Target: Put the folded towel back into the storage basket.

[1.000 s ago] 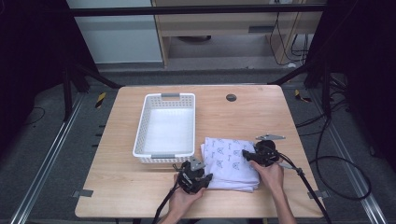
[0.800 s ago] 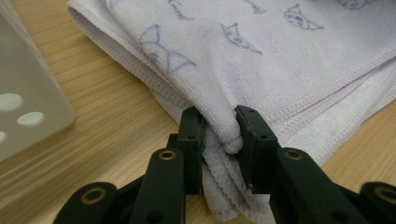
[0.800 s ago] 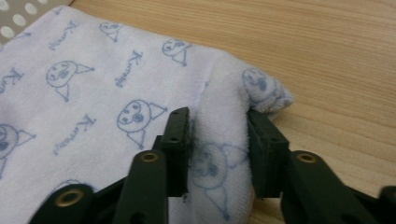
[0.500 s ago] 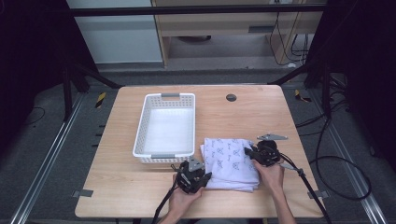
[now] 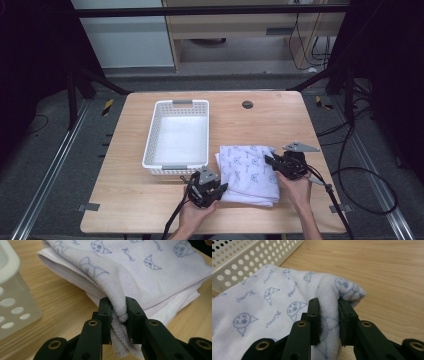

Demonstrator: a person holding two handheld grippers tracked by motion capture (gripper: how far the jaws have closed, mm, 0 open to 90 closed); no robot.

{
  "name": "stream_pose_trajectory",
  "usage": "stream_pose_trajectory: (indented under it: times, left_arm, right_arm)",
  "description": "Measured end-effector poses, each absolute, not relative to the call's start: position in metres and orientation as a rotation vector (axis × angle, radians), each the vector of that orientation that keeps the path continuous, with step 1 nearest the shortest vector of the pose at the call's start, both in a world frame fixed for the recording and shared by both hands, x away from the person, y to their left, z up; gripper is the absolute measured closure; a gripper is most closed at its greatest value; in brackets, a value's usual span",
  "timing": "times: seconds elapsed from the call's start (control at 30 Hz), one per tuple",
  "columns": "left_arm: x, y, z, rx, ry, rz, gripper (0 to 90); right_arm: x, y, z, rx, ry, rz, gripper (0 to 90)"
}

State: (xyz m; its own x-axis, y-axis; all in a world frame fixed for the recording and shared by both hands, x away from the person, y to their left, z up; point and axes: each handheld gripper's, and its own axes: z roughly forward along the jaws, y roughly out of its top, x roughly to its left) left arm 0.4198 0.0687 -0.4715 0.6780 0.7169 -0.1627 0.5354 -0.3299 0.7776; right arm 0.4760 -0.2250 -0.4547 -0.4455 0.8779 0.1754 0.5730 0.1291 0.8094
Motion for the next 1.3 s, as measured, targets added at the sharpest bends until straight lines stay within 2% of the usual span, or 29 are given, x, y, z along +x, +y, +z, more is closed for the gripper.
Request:
stream_pose_trajectory:
  times: [1.3]
  left_arm:
    - [0.41,0.084,-0.418,1.936,0.898,0.29,75.8]
  right_arm:
    - [0.453,-0.217,-0.397,1.249,1.953,1.36,74.3]
